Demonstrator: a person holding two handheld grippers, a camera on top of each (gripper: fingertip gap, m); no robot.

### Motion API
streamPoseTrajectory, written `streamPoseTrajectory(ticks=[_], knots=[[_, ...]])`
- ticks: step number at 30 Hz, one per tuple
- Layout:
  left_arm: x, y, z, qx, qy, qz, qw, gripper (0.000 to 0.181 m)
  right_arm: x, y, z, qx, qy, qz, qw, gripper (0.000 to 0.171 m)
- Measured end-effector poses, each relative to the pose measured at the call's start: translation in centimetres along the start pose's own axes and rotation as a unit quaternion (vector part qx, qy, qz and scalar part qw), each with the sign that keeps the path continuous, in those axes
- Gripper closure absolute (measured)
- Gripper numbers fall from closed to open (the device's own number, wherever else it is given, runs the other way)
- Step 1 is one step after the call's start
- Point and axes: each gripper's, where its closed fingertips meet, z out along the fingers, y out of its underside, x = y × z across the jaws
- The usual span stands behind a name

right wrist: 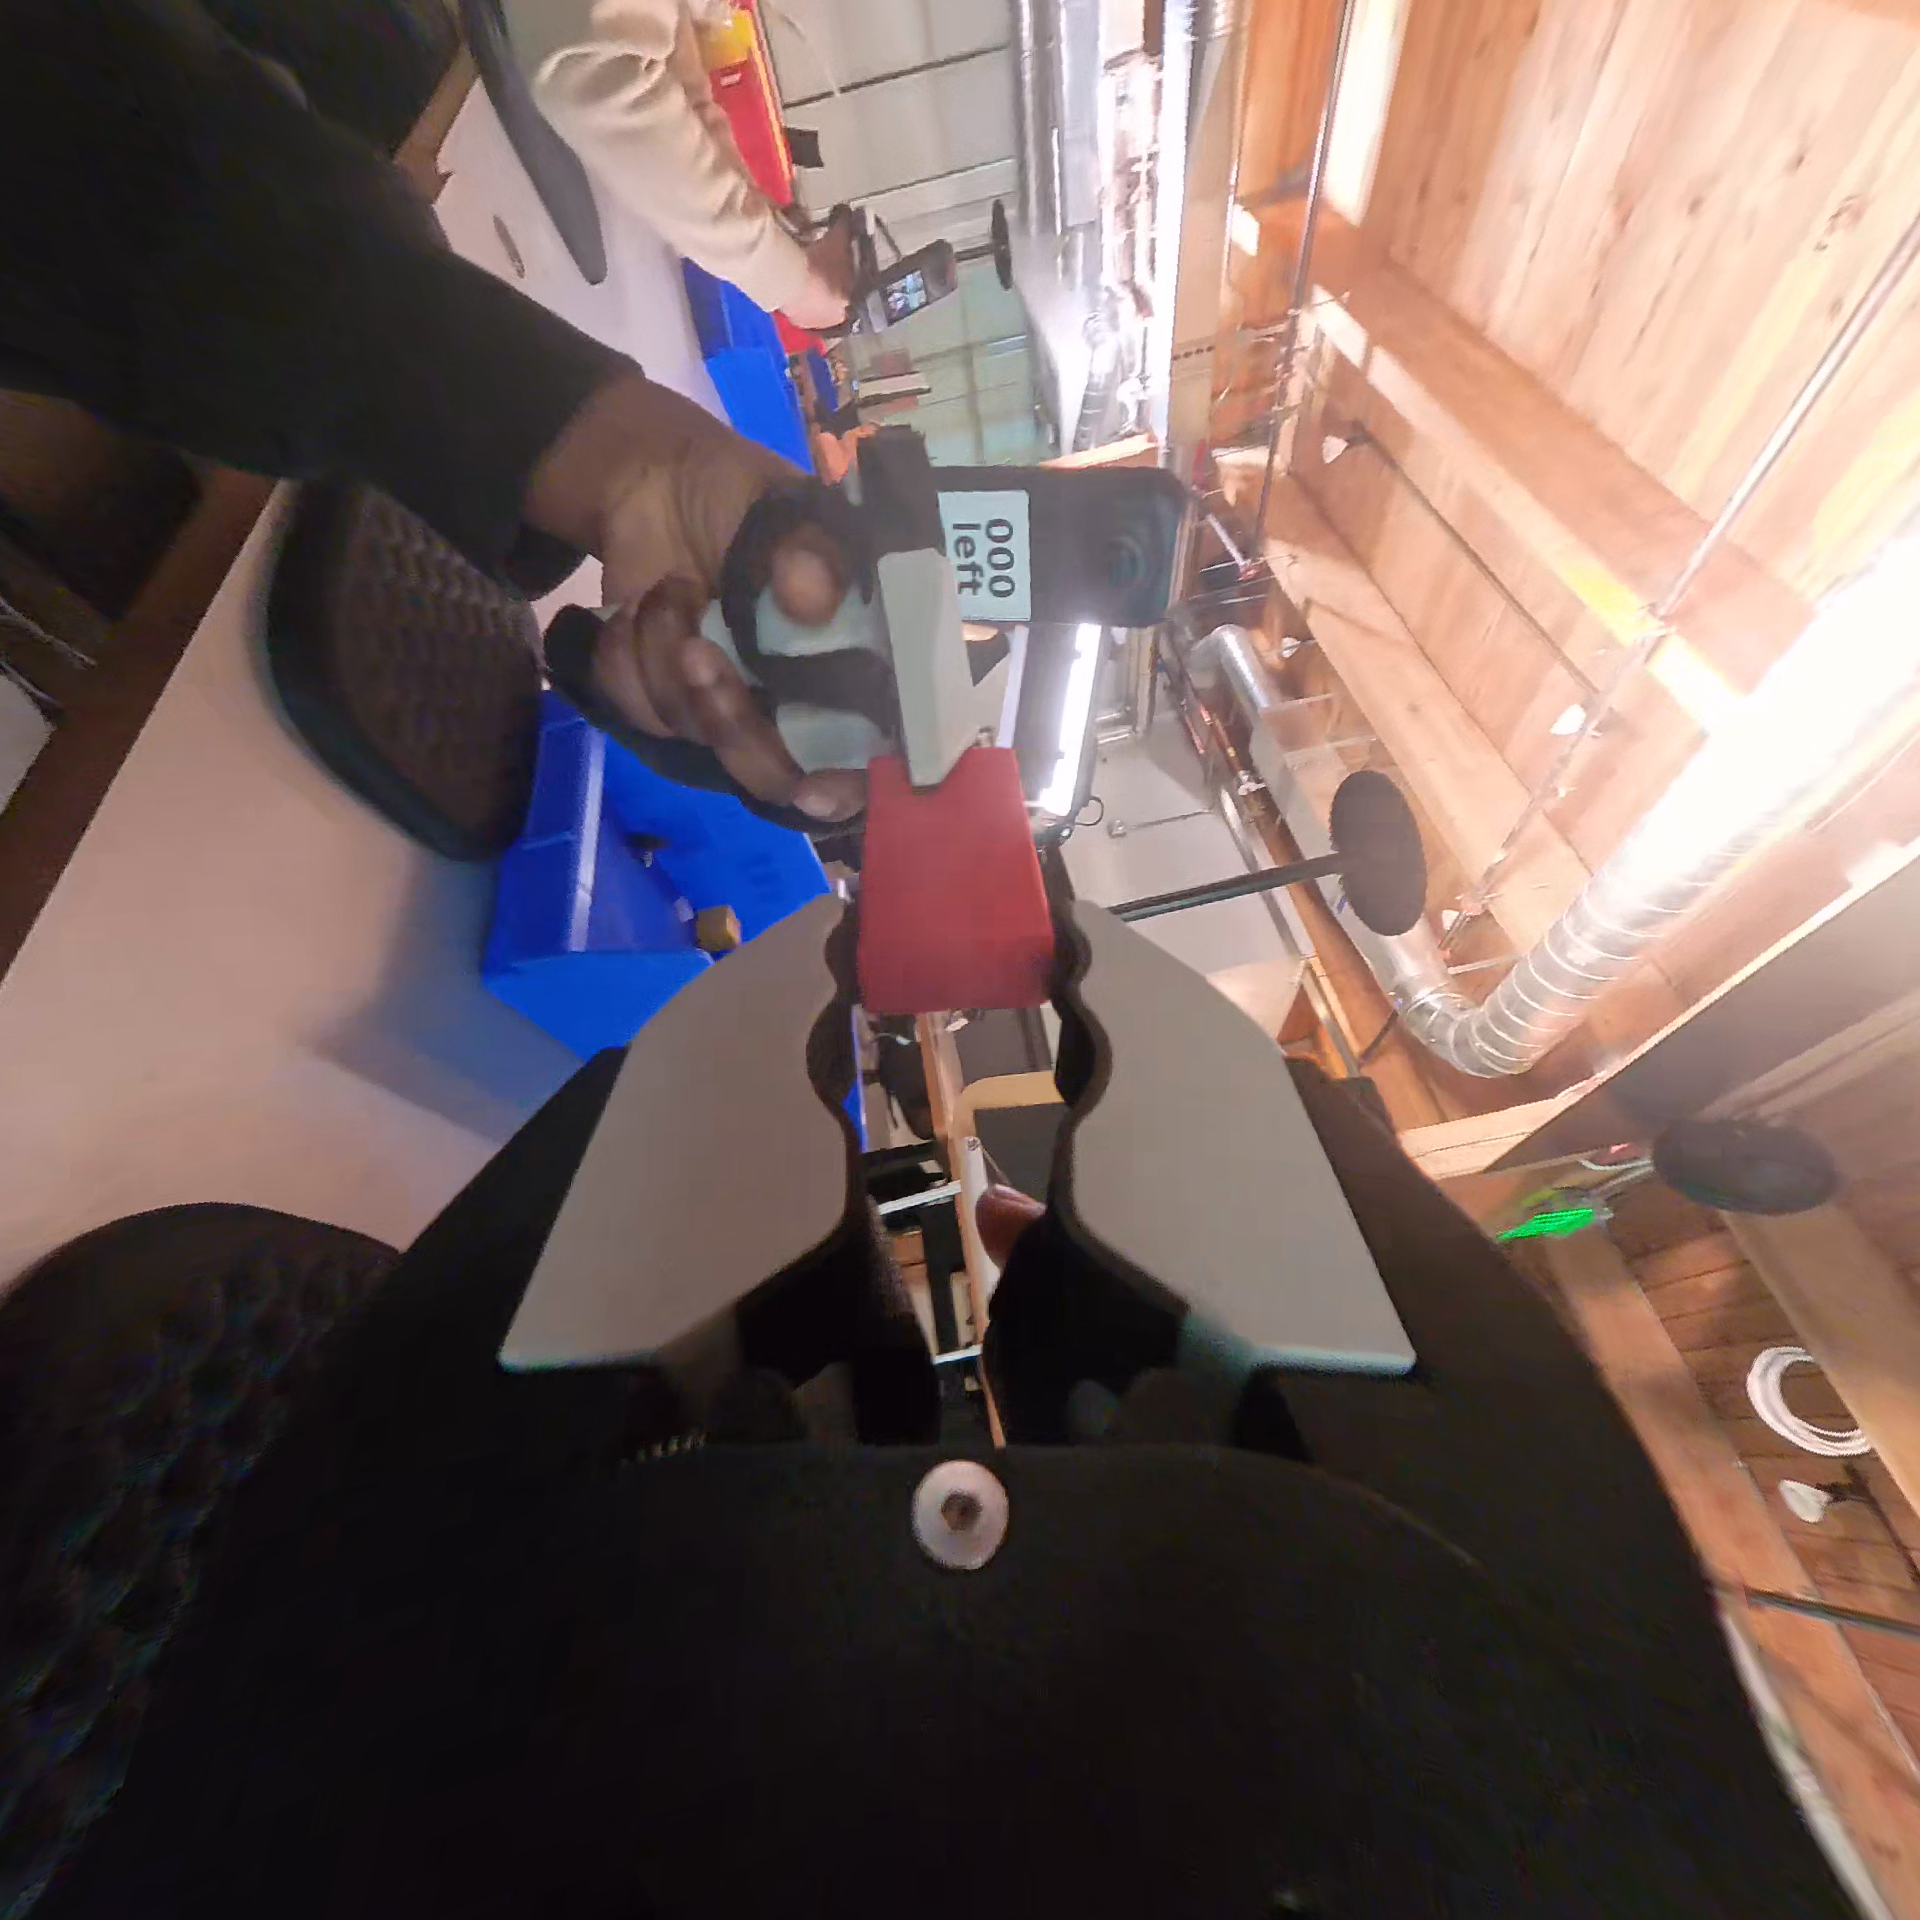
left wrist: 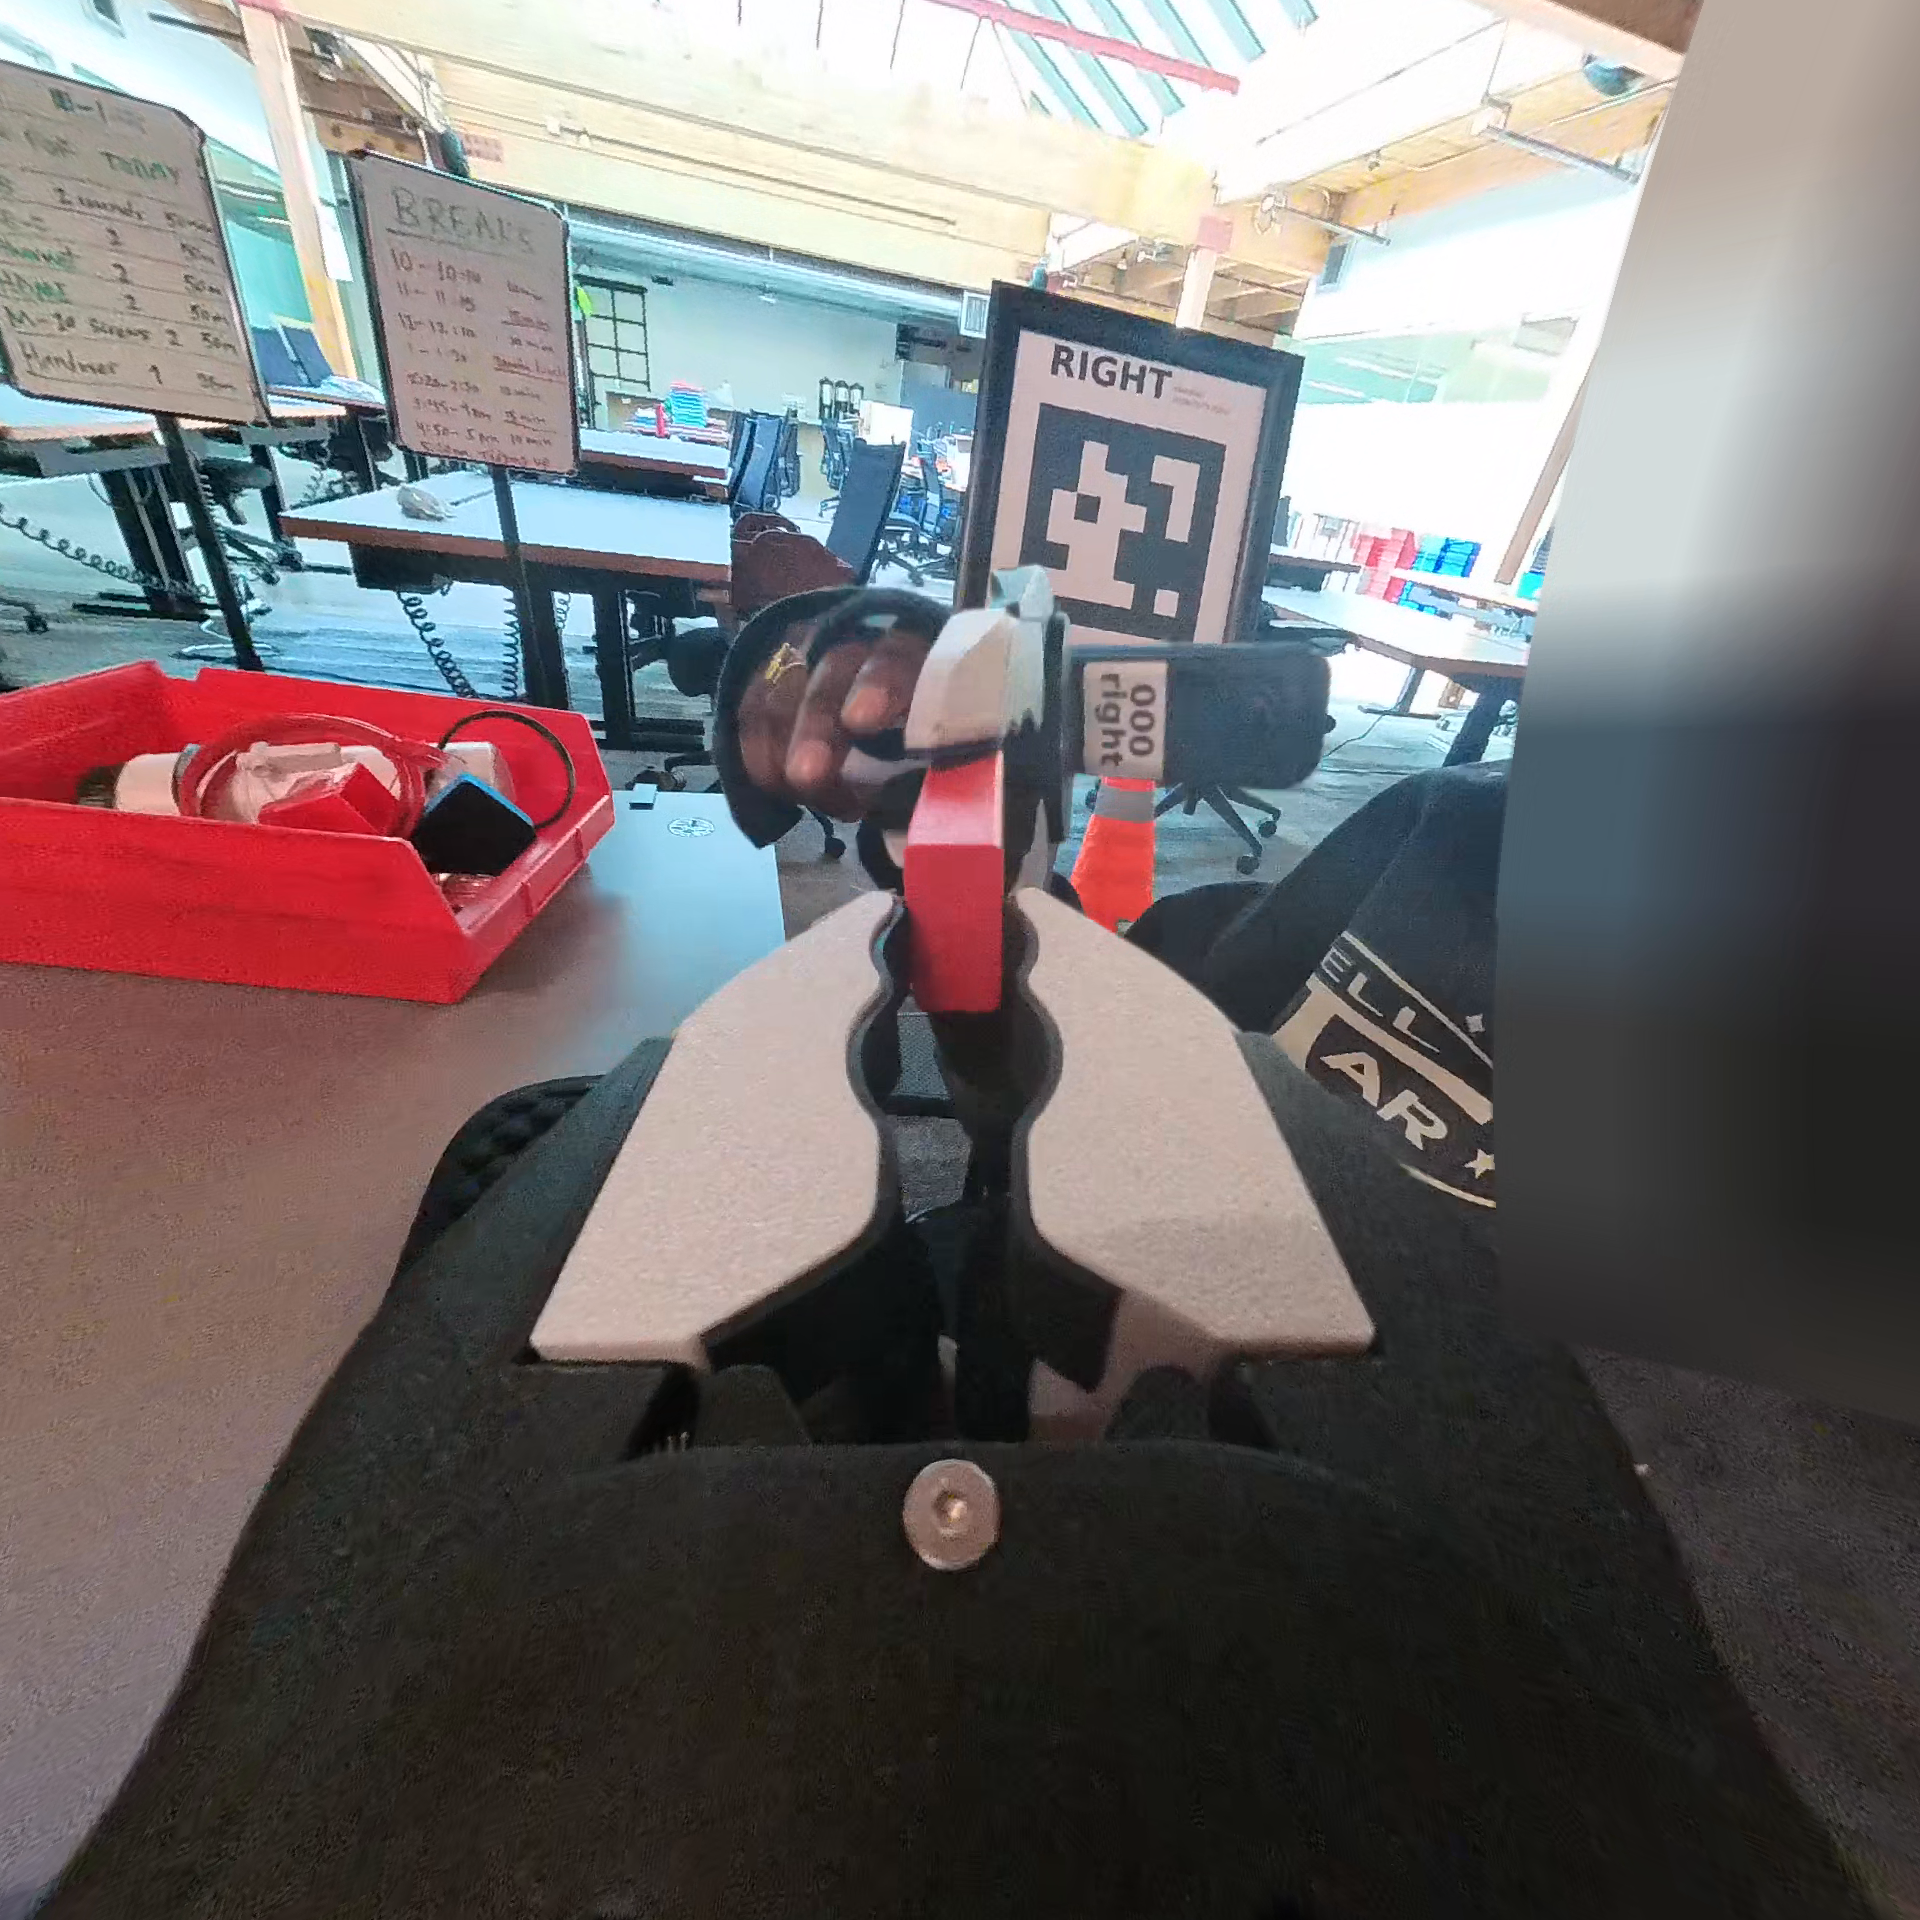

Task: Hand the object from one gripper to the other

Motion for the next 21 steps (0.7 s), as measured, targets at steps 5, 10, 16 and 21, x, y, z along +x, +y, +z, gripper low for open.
streamPoseTrajectory(ticks=[5, 10, 16, 21], knots=[[0.1, -1.0, -0.4, 0.028, -0.068, 0.226, 0.971, 0.127, 0.2, -0.8, -0.5, 0.04, -0.033, 0.103, 0.993, 0.136], [0.8, -0.6, 0.0, -0.032, -0.148, 0.45, 0.88, 0.12, 0.1, -1.3, -0.5, 0.073, -0.073, 0.206, 0.973, 0.136], [1.2, -0.3, 0.6, -0.031, -0.13, 0.452, 0.882, 0.146, -0.3, -1.5, -0.6, 0.075, -0.091, 0.219, 0.969, 0.136], [0.9, -0.6, 0.4, -0.021, -0.111, 0.364, 0.925, 0.147, 0.4, -1.5, -0.5, 0.087, -0.062, 0.214, 0.971, 0.134]])
